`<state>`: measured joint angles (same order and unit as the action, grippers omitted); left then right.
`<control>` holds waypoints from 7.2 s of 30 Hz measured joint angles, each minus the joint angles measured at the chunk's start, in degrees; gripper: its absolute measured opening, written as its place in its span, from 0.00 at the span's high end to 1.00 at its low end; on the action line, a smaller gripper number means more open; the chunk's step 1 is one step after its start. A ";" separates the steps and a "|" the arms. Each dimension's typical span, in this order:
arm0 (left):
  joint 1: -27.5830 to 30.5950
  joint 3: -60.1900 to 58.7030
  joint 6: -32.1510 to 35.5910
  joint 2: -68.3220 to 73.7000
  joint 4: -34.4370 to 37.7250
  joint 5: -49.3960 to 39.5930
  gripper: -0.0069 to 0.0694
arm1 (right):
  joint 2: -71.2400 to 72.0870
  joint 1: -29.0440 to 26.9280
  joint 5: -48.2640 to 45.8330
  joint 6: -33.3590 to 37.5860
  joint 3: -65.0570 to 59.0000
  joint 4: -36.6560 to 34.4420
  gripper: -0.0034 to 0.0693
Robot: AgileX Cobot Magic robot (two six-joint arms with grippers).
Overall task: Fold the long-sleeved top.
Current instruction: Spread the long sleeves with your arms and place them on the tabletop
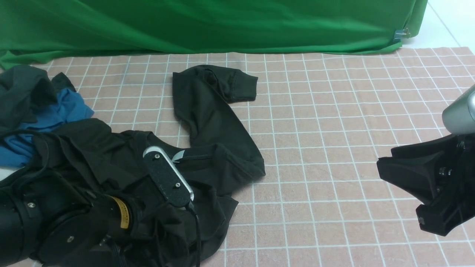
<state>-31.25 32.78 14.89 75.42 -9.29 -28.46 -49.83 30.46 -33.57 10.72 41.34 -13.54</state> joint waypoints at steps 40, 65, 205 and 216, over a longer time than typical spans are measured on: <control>0.11 13.72 -1.82 -34.64 3.20 -41.75 0.88 | -50.95 7.39 -11.44 13.36 36.09 5.26 0.29; 0.11 13.68 -1.96 -34.64 5.77 -41.75 0.88 | -59.60 2.17 -3.92 39.32 37.43 -11.31 0.16; 0.11 30.20 -6.26 -19.72 -12.83 -34.21 0.88 | -44.48 -31.24 -19.07 7.07 43.02 -6.21 0.91; 0.11 60.63 -4.83 -17.60 -24.86 -29.52 0.88 | -17.91 -38.38 -16.04 7.04 49.76 -5.75 0.91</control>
<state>-31.15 93.41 10.06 57.82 -34.15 -57.98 -67.74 -7.93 -49.61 17.75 91.10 -19.29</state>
